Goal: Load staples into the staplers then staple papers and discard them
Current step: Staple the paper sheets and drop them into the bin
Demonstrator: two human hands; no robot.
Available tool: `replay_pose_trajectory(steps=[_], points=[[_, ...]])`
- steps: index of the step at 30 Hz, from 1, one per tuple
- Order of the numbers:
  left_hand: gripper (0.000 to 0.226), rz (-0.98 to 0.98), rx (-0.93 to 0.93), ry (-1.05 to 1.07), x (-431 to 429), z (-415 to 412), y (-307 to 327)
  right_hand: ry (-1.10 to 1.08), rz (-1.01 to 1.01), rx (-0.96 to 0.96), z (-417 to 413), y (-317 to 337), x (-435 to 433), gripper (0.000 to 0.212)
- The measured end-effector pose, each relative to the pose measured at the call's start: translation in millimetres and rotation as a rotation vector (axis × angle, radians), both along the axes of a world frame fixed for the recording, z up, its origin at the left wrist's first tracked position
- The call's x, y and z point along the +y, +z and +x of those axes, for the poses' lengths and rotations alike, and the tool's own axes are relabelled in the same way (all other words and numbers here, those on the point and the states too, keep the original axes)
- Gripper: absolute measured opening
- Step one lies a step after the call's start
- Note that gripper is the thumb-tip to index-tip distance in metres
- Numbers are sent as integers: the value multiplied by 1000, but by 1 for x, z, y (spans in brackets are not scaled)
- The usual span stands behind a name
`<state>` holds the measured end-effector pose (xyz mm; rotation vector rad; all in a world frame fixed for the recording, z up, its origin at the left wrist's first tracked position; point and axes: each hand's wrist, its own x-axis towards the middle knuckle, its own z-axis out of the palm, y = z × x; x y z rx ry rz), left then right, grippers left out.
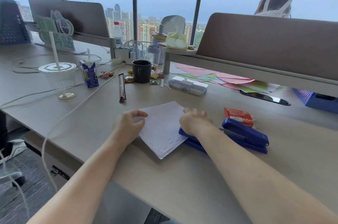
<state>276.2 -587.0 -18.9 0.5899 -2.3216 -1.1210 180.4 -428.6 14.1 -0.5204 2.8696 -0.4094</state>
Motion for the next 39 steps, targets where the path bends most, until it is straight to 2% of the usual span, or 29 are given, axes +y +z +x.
replay_pose_trajectory(steps=[2, 6, 8, 12, 14, 17, 20, 23, 28, 31, 33, 36, 39], points=[[19, 7, 6, 2, 0, 0, -2, -14, -54, 26, 2, 0, 1, 49], [17, -30, 2, -5, 0, 2, -4, 9, -204, 202, 7, -3, 4, 32], [16, -27, 12, -22, 1, 4, -4, 22, -296, 208, 8, -2, 7, 24], [17, -18, 67, -64, 1, 7, -4, 69, -464, 263, 9, 8, 15, 42], [18, -19, 95, -74, 1, 9, -3, 127, -502, 311, 11, 9, 18, 43], [20, -19, 156, -28, -1, 12, -1, 219, -499, 300, 12, 8, 24, 30], [18, -12, 202, 83, -2, 14, 2, 298, -437, 169, 14, 5, 31, 5], [21, 18, 266, 176, -4, 16, 5, 337, -433, 146, 21, 6, 35, 15], [23, 143, 392, 213, -6, 20, 9, 447, -399, 329, 27, 8, 32, 41], [22, 242, 439, 168, -8, 21, 11, 441, -400, 450, 31, 11, 29, 45], [20, 276, 464, 120, -6, 22, 12, 445, -428, 567, 33, 15, 28, 41], [22, 370, 464, 22, -3, 21, 13, 460, -428, 758, 33, 17, 33, 24], [30, 468, 432, -85, 3, 15, 15, 455, -403, 801, 32, 18, 46, 14]])
